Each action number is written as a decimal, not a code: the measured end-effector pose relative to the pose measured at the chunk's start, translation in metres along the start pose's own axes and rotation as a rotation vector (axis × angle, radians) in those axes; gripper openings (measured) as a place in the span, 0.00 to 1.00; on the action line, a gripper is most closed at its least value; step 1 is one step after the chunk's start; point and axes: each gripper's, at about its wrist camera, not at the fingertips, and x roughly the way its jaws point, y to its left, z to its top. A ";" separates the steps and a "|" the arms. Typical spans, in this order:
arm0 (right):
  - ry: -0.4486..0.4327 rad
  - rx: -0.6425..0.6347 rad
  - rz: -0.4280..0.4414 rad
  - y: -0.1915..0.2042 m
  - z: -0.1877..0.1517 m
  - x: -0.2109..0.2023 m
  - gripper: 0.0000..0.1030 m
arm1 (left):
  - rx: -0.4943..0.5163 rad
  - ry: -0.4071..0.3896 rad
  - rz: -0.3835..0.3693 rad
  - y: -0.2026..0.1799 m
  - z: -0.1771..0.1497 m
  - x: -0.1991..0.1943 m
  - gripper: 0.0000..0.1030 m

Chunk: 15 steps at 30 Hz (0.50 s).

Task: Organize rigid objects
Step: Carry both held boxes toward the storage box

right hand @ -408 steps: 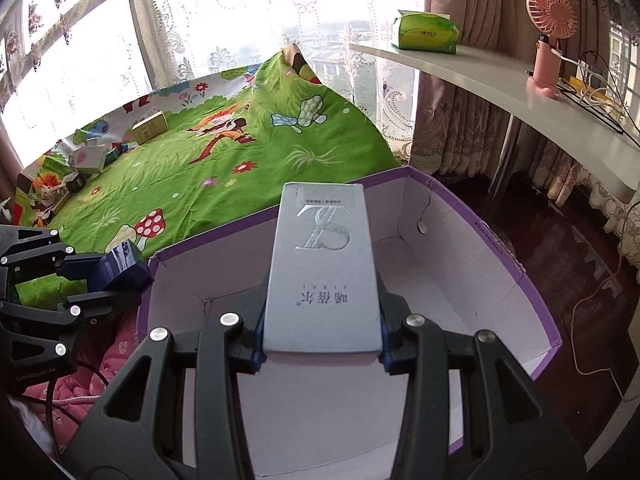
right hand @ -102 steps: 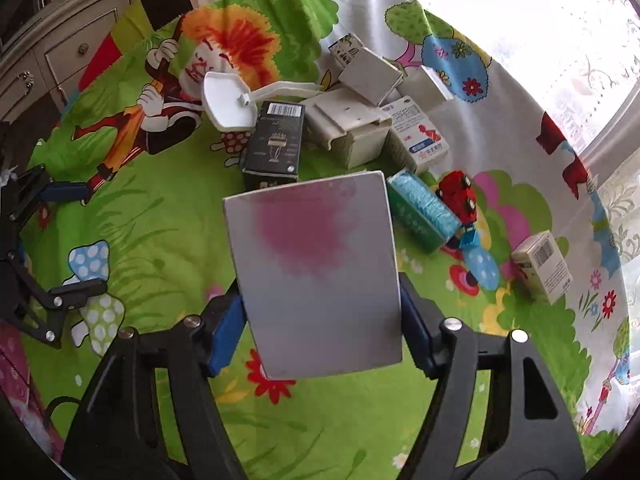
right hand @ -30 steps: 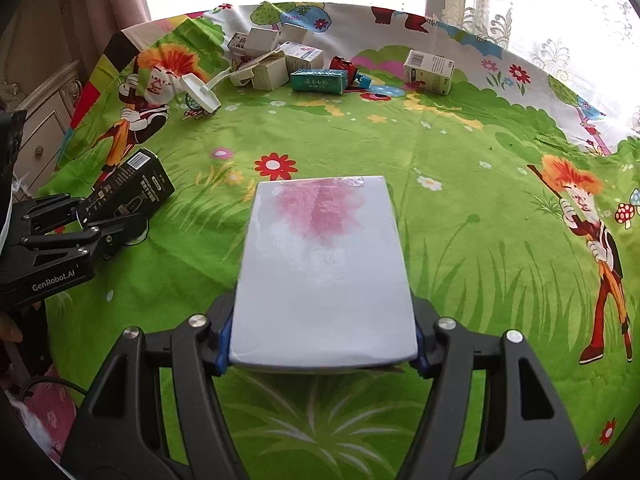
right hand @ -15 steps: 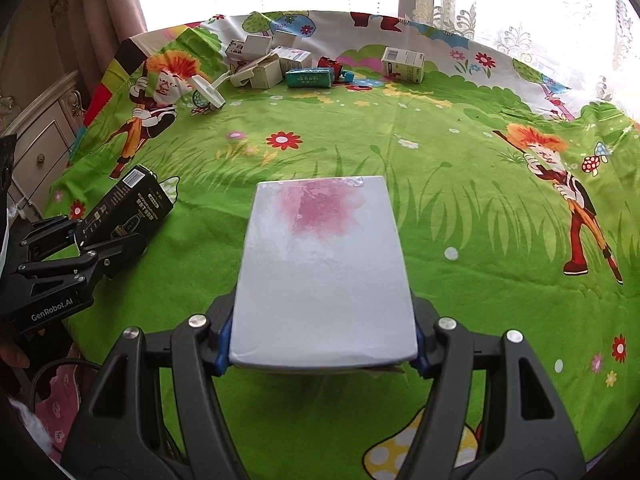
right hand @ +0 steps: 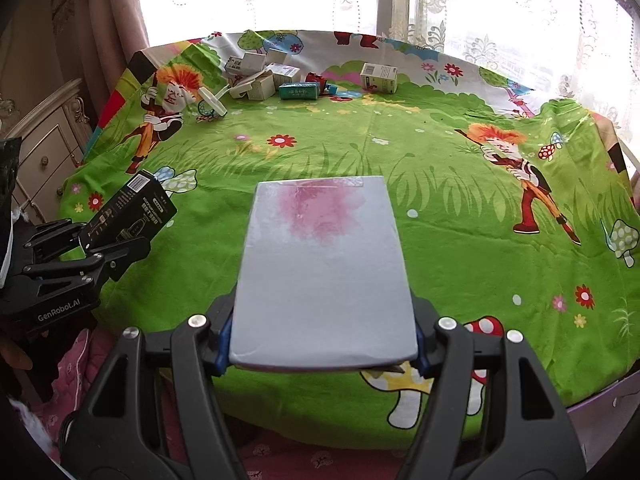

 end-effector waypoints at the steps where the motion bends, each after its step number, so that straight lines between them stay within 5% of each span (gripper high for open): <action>1: -0.006 0.003 -0.007 -0.003 -0.002 -0.007 0.67 | 0.009 -0.002 -0.005 -0.005 0.000 -0.003 0.39; 15: -0.061 0.118 -0.084 -0.066 -0.057 -0.089 0.67 | 0.187 -0.028 -0.060 -0.080 0.001 -0.032 0.39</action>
